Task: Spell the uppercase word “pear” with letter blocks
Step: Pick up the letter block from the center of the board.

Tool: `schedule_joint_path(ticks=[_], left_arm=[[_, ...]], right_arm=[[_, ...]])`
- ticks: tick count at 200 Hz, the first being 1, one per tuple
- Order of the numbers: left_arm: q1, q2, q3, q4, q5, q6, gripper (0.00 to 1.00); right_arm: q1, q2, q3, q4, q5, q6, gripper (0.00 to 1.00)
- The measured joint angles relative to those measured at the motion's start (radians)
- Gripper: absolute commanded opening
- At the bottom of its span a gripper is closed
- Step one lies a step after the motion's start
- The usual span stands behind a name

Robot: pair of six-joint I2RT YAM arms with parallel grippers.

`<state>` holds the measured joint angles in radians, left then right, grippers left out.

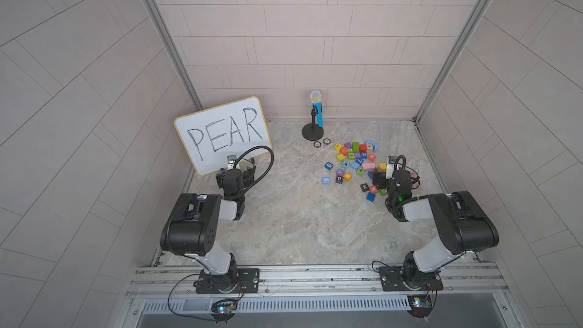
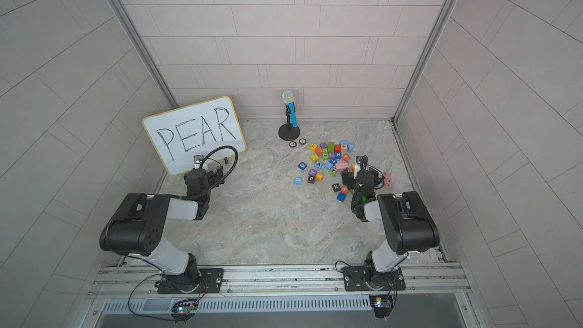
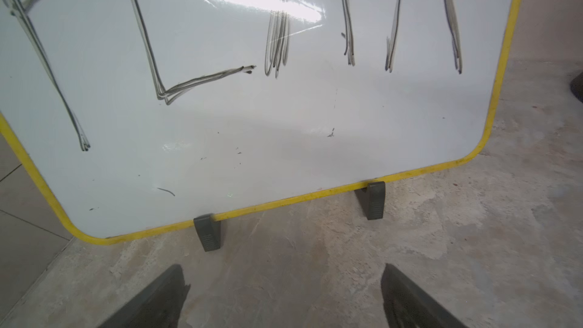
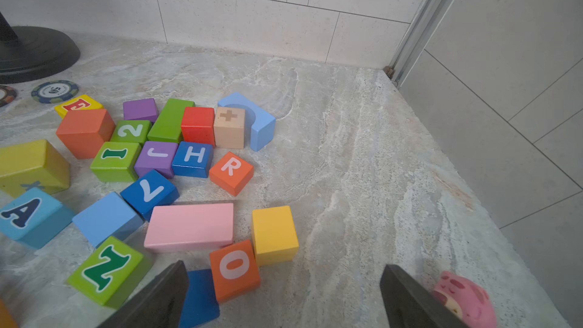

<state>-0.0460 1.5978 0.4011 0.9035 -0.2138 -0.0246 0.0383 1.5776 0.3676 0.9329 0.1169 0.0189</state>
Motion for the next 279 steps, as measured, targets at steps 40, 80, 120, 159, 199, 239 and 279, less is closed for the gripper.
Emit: schedule_joint_path(ticks=[40,80,120,159,199,239,279], left_arm=[[0.000,0.000,0.000,0.000,0.034,0.007,1.00],[0.000,0.000,0.000,0.000,0.039,0.007,1.00],[0.000,0.000,0.000,0.000,0.045,0.007,1.00],[0.001,0.000,0.000,0.000,0.056,0.007,1.00],[0.005,-0.003,0.000,-0.004,0.056,0.007,1.00],[-0.047,-0.138,0.042,-0.195,-0.077,0.015,1.00],[-0.179,-0.366,0.142,-0.396,-0.192,-0.027,1.00]], right_arm=[[0.000,0.000,0.000,0.000,0.000,0.000,1.00],[0.000,0.000,0.000,0.000,0.000,0.000,1.00],[0.000,0.000,0.000,0.000,0.000,0.000,1.00],[-0.004,0.000,0.000,0.000,-0.002,0.000,1.00],[-0.006,0.000,0.000,0.000,-0.005,0.002,1.00],[0.015,-0.170,-0.004,-0.108,0.019,-0.005,1.00],[0.082,-0.447,0.081,-0.324,0.078,0.082,1.00]])
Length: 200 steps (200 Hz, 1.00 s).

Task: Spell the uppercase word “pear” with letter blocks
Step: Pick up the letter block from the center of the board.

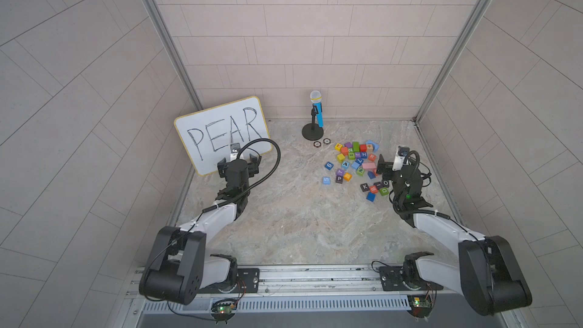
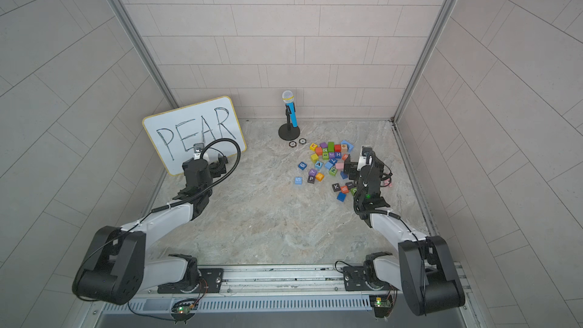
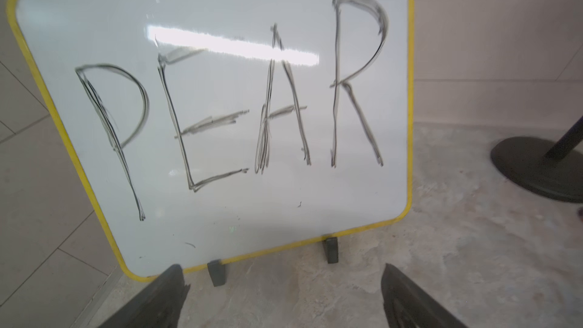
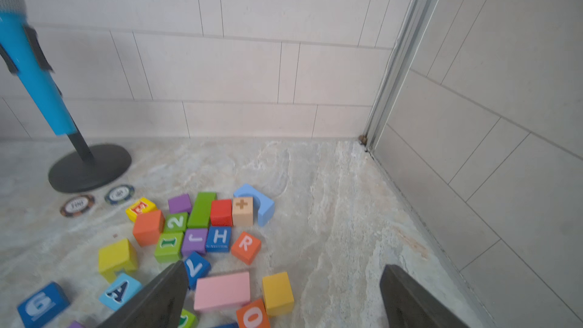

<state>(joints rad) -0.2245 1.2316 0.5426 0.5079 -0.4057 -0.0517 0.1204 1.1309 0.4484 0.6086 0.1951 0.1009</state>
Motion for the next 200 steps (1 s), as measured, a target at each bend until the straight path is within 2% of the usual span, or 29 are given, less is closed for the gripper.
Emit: schedule_joint_path(ticks=[26,53,92,142,170,200], left_arm=[[-0.108,-0.078,0.100,-0.191,-0.036,-0.097,1.00],[-0.214,-0.090,0.207,-0.385,-0.041,-0.187,1.00],[-0.338,-0.087,0.291,-0.626,-0.016,-0.277,1.00],[-0.347,-0.069,0.295,-0.812,0.129,-0.363,1.00],[-0.348,-0.061,0.296,-0.819,0.194,-0.385,1.00],[-0.348,0.012,0.336,-0.806,0.297,-0.407,0.93]], right_arm=[[0.123,-0.048,0.074,-0.154,0.028,0.050,1.00],[0.249,-0.039,0.142,-0.335,0.029,0.086,1.00],[0.284,-0.014,0.238,-0.610,-0.029,0.163,1.00],[0.323,0.007,0.266,-0.750,-0.163,0.238,1.00],[0.340,0.061,0.266,-0.744,-0.188,0.269,0.98],[0.344,0.135,0.267,-0.721,-0.187,0.294,0.98]])
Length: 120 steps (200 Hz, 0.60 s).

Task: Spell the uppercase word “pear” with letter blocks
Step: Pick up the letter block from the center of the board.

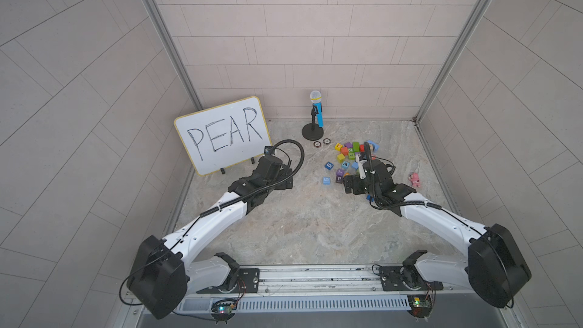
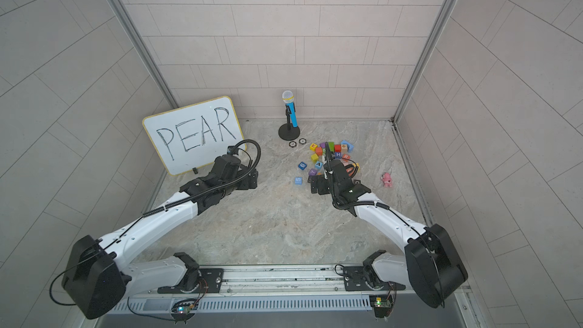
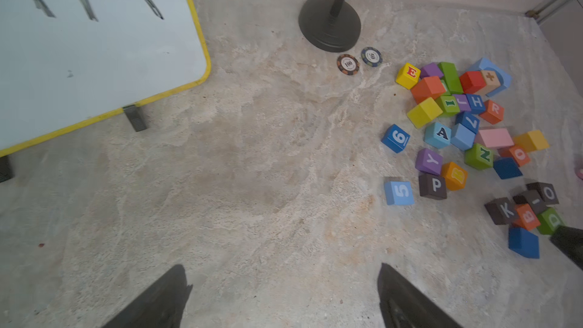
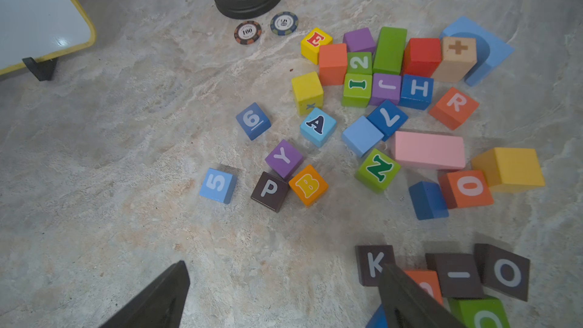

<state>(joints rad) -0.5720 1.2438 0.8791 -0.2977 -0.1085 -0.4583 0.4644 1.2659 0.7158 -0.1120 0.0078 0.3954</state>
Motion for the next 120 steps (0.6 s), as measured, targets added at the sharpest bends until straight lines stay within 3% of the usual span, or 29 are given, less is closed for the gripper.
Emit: schedule_joint_path(ticks=[43,120], left_arm=[[-0.039,0.153,0.092,0.008,0.076,-0.012,0.92],[-0.289,0.368,0.304,0.034,0.033,0.084,0.88]], right_arm=[[0.000,0.090,0.027,0.017,0.044,0.042,1.00],[-0.073,0.040,-0.003,0.036,0.216,0.111,1.00]])
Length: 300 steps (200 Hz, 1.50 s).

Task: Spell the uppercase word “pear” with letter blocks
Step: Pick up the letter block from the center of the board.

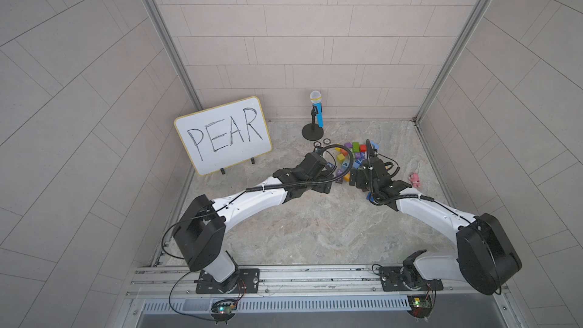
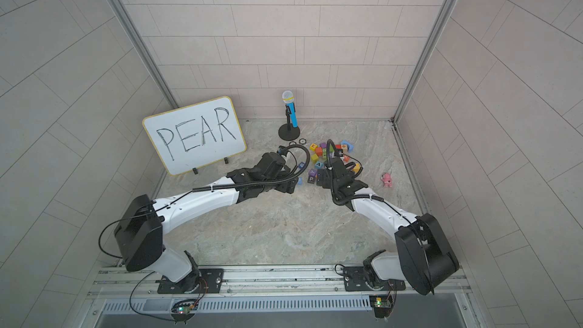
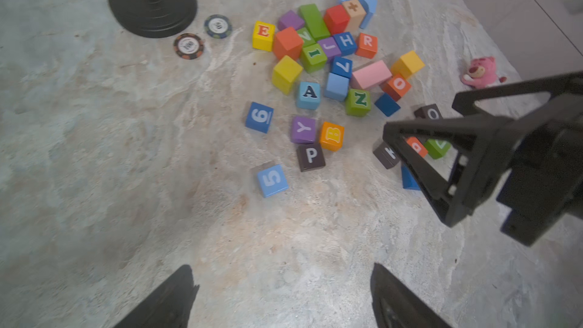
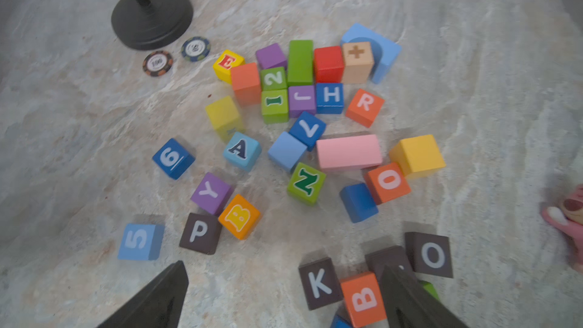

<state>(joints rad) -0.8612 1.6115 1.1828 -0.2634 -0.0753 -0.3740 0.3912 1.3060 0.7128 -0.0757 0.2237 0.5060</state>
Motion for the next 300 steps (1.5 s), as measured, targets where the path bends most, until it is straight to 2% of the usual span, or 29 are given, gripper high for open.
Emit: schedule_joint_path(ticks=[22,55,119,168,239,281,300], left_arm=[[-0.033,0.071,0.037,0.020,0.004,0.012,0.81],[-0.044,0.185,0.111,0.042,0.007,0.016,0.79],[-0.045,0.340,0.245,0.047,0.005,0.015,0.78],[-0.045,0.459,0.379,0.011,-0.024,0.007,0.74],[-0.045,0.566,0.480,-0.056,-0.086,-0.013,0.67],[-0.045,0.616,0.533,-0.087,-0.087,-0.022,0.61],[-0.045,0.629,0.548,-0.102,-0.091,-0.029,0.54]], right_arm=[[-0.078,-0.026,-0.043,0.019,0.005,0.048,1.00],[-0.174,-0.045,-0.097,0.059,0.005,0.106,1.00],[-0.175,-0.096,-0.169,0.117,0.028,0.142,1.00],[-0.175,-0.097,-0.184,0.131,0.039,0.158,1.00],[-0.175,-0.097,-0.242,0.160,0.012,0.175,1.00],[-0.176,-0.097,-0.246,0.175,0.008,0.179,1.00],[-0.176,-0.095,-0.246,0.181,0.008,0.180,1.00]])
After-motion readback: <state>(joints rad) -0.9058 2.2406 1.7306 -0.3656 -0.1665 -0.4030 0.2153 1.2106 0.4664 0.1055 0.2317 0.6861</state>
